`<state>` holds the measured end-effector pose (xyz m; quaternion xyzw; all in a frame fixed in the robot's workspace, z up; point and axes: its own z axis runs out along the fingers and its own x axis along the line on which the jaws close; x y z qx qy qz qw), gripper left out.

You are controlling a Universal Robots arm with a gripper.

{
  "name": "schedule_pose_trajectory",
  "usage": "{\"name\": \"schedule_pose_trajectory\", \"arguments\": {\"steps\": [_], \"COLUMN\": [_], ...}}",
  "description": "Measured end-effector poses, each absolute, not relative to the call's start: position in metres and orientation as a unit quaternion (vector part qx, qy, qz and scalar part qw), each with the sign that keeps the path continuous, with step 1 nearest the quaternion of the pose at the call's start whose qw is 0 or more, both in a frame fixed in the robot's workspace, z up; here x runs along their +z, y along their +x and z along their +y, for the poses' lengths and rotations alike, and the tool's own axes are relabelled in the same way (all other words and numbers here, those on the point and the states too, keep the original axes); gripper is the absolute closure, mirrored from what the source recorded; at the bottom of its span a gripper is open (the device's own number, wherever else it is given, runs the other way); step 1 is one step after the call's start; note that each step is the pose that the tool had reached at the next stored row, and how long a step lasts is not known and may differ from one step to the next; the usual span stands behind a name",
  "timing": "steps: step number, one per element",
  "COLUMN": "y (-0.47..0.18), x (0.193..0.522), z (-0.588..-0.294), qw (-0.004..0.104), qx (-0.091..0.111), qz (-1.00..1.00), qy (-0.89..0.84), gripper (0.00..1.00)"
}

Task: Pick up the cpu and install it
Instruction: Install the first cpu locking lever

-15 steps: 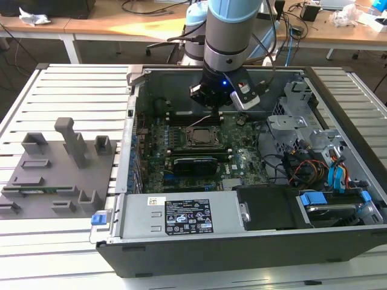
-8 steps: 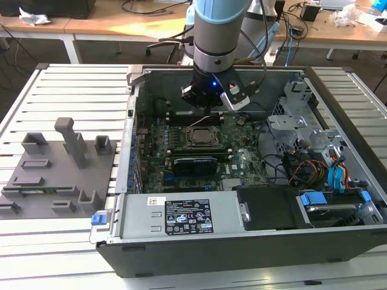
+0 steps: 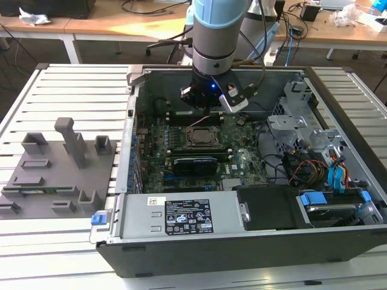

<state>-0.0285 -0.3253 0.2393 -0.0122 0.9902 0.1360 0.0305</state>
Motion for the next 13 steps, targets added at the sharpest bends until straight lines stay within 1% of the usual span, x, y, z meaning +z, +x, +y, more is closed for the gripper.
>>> {"name": "schedule_pose_trajectory", "arguments": {"steps": [10,13], "y": [-0.03,-0.0309], "x": [0.233,0.2303], "z": [-0.3256,-0.3256], "qw": [0.033,0.038], "qx": [0.144,0.144], "qz": [0.989,0.989], "qy": [-0.012,-0.013], "gripper": [0.89,0.89]}}
